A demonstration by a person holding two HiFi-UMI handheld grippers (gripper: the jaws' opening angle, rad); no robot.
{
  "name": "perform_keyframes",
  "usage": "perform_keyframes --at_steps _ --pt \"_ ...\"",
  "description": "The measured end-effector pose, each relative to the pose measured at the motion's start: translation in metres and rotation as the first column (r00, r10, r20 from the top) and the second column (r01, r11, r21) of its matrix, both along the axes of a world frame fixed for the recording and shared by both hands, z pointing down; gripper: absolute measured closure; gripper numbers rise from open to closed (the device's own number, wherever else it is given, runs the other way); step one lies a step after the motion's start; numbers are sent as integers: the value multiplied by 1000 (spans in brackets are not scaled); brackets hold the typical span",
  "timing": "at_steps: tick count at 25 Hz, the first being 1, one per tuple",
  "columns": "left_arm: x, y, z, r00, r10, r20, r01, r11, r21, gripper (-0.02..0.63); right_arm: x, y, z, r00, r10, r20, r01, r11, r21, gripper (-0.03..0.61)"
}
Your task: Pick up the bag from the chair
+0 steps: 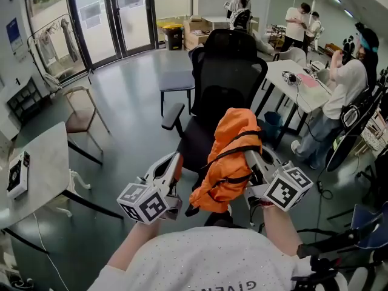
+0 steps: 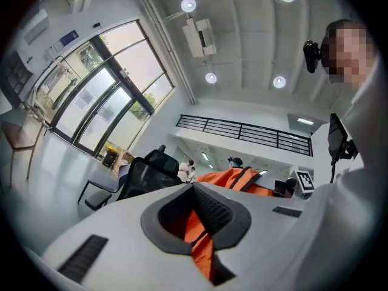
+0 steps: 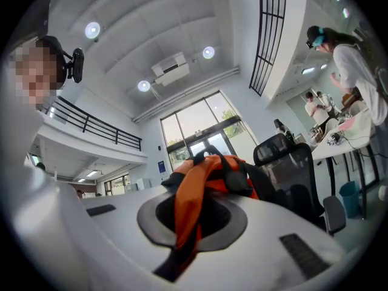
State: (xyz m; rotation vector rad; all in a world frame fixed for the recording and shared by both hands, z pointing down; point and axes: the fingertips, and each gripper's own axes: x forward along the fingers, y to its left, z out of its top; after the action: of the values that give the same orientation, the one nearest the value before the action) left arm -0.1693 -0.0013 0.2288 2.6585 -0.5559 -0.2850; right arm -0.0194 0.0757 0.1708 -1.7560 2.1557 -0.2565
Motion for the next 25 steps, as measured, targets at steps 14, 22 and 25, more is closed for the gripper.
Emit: perform_keyframes --at_steps 14,22,25 --pt "24 68 -29 993 -107 -46 108 994 27 607 30 70 -40 999 -46 -11 47 997 56 574" --pt "50 128 -38 984 -172 -52 174 985 21 607 75 121 -22 996 -54 -70 52 998 -23 574" --pt "61 158 -35 980 -190 -53 190 982 9 607 93 145 -11 995 -56 -79 52 998 -43 574"
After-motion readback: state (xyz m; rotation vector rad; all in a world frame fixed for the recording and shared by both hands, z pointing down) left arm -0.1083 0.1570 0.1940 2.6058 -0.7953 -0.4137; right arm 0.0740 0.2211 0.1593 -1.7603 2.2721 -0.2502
